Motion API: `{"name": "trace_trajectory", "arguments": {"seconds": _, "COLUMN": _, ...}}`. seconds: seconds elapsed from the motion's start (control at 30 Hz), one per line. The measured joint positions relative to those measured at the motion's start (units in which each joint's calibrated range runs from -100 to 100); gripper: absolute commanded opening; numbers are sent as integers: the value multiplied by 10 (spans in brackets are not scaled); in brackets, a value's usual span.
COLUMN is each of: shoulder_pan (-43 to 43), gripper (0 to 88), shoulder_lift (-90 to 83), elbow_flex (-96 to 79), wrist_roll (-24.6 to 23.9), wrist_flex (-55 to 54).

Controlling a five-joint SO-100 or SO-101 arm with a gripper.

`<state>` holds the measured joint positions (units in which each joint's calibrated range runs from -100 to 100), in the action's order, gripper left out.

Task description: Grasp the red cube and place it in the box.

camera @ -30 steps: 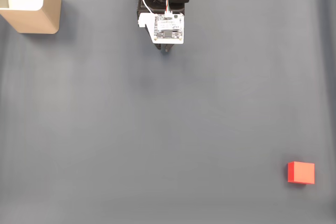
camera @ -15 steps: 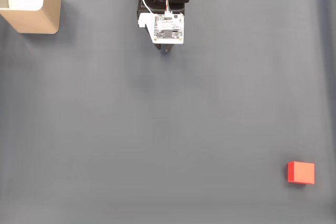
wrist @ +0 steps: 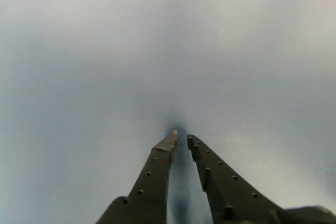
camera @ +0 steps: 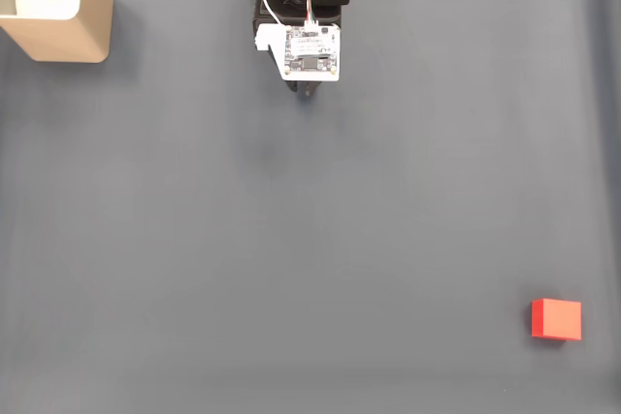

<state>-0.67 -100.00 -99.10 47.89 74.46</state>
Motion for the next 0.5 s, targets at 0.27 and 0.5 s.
{"name": "trace_trajectory", "arguments": {"seconds": 0.27, "shoulder_pan": 0, "gripper": 0, "shoulder_lift": 0, "elbow_flex": 0, "wrist_roll": 1, "wrist_flex": 0}}
{"name": "trace_trajectory", "arguments": {"seconds": 0.5, "shoulder_pan": 0, "gripper": 0, "shoulder_lift": 8, "elbow_flex": 0, "wrist_roll": 3, "wrist_flex": -48}}
